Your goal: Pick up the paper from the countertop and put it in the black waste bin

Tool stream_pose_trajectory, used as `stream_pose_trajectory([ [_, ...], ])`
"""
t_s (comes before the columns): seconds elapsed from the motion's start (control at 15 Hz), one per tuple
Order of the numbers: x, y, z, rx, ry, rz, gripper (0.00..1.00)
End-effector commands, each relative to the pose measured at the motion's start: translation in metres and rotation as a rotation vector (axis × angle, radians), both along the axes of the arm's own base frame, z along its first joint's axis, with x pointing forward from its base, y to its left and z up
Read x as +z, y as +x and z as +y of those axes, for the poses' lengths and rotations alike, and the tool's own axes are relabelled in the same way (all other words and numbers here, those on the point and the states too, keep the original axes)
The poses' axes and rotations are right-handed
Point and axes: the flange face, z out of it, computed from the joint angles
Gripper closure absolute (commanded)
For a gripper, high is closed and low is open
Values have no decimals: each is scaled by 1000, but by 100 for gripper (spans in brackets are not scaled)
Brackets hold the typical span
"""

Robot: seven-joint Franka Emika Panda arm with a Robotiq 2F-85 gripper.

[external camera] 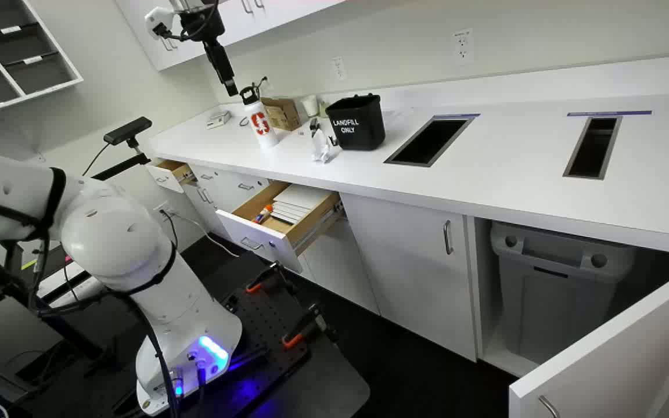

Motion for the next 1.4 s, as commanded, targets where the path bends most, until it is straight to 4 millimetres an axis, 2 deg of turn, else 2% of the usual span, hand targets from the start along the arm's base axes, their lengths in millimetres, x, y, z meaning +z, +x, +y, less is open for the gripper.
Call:
stream_pose_trajectory([
  [0.0, 1, 0, 0, 0, -1, 1, 0],
  [0.47, 1, 0, 0, 0, 0, 1, 0],
  [0.67, -11, 23, 23, 35, -16, -75, 0],
  [0.8, -32, 43, 42, 63, -43, -135, 0],
  [1.0, -82, 71, 76, 125, -64, -149, 0],
  [1.2, -133, 92, 100, 186, -80, -155, 0],
  [1.33, -162, 99, 112, 215, -106, -158, 0],
])
